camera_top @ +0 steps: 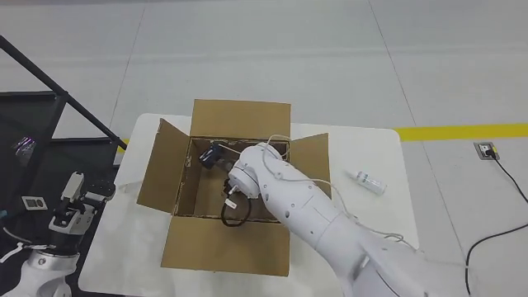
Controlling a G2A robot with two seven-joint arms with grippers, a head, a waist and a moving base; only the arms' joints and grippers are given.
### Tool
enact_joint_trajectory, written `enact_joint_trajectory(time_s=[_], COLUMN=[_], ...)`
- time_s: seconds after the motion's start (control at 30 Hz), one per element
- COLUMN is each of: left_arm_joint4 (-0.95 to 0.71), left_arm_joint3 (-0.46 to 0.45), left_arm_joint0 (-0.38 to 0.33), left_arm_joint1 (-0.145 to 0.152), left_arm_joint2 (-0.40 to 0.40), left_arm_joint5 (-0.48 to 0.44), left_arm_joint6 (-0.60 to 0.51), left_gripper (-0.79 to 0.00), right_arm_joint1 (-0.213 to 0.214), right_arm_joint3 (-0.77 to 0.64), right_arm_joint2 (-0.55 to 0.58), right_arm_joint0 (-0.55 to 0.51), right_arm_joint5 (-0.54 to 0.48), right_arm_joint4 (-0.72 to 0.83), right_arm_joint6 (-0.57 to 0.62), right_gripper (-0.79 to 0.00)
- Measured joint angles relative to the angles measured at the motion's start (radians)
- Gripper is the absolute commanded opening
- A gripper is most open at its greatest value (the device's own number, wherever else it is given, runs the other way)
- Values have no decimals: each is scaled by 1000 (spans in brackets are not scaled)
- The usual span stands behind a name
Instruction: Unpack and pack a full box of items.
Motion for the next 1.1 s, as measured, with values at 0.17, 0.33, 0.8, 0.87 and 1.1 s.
enact_joint_trajectory(time_s=[0.17, 0.33, 0.8, 0.87, 1.1], left_arm_joint4=[0, 0, 0, 0, 0], left_arm_joint3=[0, 0, 0, 0, 0], left_arm_joint0=[0, 0, 0, 0, 0], left_arm_joint1=[0, 0, 0, 0, 0], left_arm_joint2=[0, 0, 0, 0, 0], left_arm_joint5=[0, 0, 0, 0, 0], left_arm_joint6=[0, 0, 0, 0, 0], left_gripper=[0, 0, 0, 0, 0], right_arm_joint1=[8, 55, 298, 320, 369], right_arm_joint3=[-68, -234, -1163, -1265, -1385], right_arm_joint2=[47, 123, 581, 665, 951], right_arm_joint0=[38, 34, -412, -487, -646], right_arm_joint5=[-4, 4, 70, 60, 4], right_arm_joint4=[9, -2, -505, -588, -769], right_arm_joint6=[-8, 64, 416, 455, 535], right_gripper=[0, 0, 0, 0, 0])
